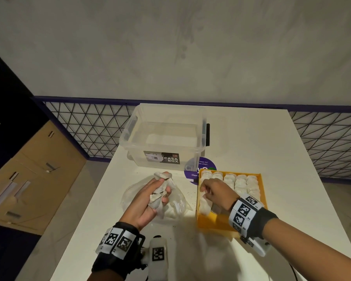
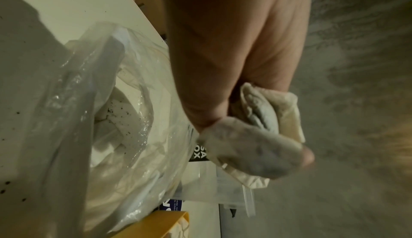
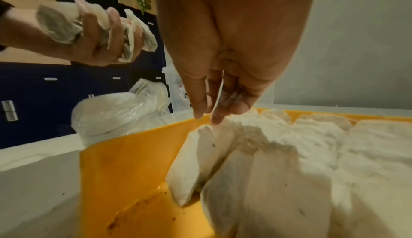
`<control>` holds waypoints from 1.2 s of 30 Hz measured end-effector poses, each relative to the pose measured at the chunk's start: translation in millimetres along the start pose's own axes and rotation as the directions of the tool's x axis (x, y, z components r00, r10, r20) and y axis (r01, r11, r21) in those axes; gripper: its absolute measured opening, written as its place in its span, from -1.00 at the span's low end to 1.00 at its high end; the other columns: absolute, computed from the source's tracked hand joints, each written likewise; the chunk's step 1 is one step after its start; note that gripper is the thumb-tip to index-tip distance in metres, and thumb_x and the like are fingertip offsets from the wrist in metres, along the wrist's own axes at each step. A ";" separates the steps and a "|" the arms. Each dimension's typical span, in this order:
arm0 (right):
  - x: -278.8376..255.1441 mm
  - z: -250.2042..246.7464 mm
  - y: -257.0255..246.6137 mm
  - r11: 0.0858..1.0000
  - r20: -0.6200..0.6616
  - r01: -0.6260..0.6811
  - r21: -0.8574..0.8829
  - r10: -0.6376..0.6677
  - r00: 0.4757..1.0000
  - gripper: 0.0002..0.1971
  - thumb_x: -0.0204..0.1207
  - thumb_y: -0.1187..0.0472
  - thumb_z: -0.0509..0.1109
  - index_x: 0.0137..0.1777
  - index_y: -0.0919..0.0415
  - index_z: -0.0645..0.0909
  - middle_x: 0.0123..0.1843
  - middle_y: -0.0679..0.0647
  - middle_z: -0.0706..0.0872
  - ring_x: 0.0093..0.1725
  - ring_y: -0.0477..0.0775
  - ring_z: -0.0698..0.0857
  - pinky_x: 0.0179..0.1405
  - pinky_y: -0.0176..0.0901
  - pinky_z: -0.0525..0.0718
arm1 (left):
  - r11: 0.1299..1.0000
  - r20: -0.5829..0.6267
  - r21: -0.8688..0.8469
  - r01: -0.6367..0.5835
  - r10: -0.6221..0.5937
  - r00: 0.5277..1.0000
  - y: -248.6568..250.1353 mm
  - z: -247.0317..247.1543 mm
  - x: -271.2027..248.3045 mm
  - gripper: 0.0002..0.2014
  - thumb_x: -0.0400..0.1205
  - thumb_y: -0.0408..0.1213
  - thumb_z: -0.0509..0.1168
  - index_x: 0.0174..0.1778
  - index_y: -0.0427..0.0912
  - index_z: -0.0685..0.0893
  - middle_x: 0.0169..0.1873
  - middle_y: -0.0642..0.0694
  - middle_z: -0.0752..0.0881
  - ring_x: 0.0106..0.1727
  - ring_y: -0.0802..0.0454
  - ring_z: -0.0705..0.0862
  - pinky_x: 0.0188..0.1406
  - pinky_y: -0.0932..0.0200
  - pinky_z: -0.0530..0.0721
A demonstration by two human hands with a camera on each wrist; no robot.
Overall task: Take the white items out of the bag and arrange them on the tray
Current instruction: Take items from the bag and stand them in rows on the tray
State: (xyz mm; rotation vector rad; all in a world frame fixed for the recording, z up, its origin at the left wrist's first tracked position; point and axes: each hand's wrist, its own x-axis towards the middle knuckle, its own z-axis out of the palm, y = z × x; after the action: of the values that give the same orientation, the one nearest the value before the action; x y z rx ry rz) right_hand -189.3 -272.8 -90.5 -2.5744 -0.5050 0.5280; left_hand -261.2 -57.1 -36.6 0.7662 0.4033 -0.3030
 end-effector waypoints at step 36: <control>-12.3 -59.2 -75.7 0.697 -0.224 0.211 0.686 -0.073 0.972 -0.93 0.56 0.26 0.33 -0.10 0.18 0.64 -0.21 0.12 0.69 -0.21 0.00 0.61 -0.18 -0.32 0.58 | 0.952 0.082 0.304 0.036 -0.064 0.995 -9.9 12.9 -2.0 -0.70 0.62 -0.29 0.31 0.26 -0.23 0.68 -0.34 -0.17 0.60 -0.47 0.07 0.47 -0.50 0.34 0.55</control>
State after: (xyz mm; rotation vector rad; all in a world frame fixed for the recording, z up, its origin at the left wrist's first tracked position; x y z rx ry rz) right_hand -192.9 -237.1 -0.6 -1.7924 -0.3398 0.3333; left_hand -263.9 -72.9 -33.3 1.0390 0.2928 -0.4529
